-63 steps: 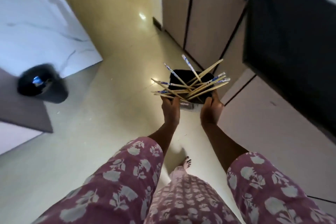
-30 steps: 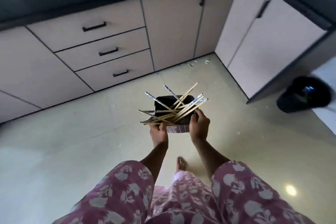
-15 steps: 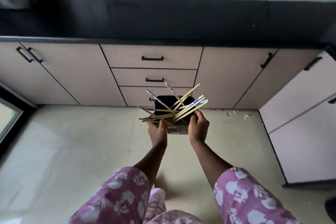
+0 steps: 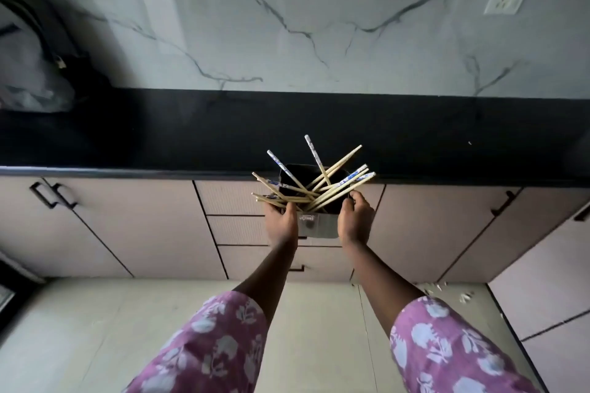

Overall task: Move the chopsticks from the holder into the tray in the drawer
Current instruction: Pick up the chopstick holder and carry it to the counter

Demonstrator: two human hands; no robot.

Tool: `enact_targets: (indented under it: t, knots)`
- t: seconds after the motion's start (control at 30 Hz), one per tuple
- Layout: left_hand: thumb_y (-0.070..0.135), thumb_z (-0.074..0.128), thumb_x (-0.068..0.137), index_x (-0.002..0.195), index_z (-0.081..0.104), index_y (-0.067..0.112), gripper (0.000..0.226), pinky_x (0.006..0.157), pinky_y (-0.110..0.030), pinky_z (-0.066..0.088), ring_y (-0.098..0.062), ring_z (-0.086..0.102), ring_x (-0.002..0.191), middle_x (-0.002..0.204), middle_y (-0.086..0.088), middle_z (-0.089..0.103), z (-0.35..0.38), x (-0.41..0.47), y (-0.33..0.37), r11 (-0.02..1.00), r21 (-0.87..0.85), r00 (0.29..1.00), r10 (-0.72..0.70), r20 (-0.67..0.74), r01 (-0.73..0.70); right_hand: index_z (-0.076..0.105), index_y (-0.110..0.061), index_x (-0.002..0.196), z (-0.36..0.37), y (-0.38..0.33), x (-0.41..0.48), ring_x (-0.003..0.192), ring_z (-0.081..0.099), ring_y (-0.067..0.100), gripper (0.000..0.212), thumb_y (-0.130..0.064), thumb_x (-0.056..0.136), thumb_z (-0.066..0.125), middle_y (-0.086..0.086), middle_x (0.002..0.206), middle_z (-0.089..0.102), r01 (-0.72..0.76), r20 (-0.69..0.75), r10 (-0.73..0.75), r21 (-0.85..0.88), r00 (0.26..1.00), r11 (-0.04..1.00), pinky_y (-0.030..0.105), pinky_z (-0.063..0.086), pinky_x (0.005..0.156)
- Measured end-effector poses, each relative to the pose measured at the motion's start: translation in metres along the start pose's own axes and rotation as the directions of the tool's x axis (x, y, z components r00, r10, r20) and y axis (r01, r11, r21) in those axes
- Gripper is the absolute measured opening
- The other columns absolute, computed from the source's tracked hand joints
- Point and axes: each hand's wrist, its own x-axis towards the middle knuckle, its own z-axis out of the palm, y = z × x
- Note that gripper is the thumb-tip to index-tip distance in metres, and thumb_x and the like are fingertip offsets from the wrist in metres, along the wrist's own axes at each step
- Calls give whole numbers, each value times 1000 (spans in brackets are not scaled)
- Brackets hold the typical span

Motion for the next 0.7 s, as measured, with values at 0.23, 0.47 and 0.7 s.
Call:
enact_targets:
  t: [0.23, 0.47, 0.7]
  knots:
    - [12, 53, 89, 122, 47, 4, 34, 87, -32, 46, -21, 57, 96, 104, -6, 60, 20, 103, 27, 1000, 8, 1000, -17, 14, 17, 55, 8, 115, 55, -45, 74, 108, 54, 35, 30, -7, 95, 38, 25, 118, 57, 9, 71, -9, -3, 997, 1000, 44, 45, 91]
    - [19, 54, 89, 119, 49, 12, 31, 95, -43, 49, -28, 60, 103, 106, -8, 62, 57, 201, 42, 997, 56, 999, -50, -20, 51, 57, 12, 108, 115, -68, 165, 98, 59, 39, 28, -4, 92, 40, 27, 107, 63, 13, 86, -15, 21, 996, 1000, 42, 47, 86]
    - [22, 55, 90, 122, 51, 11, 35, 97, -43, 47, -27, 59, 106, 113, -11, 62, 94, 268, 44, 990, 85, 993, -104, -59, 108, 56, 3, 121, 155, -78, 240, 117, 52, 34, 34, -8, 93, 39, 24, 124, 58, -26, 168, 36, -60, 985, 998, 36, 42, 96]
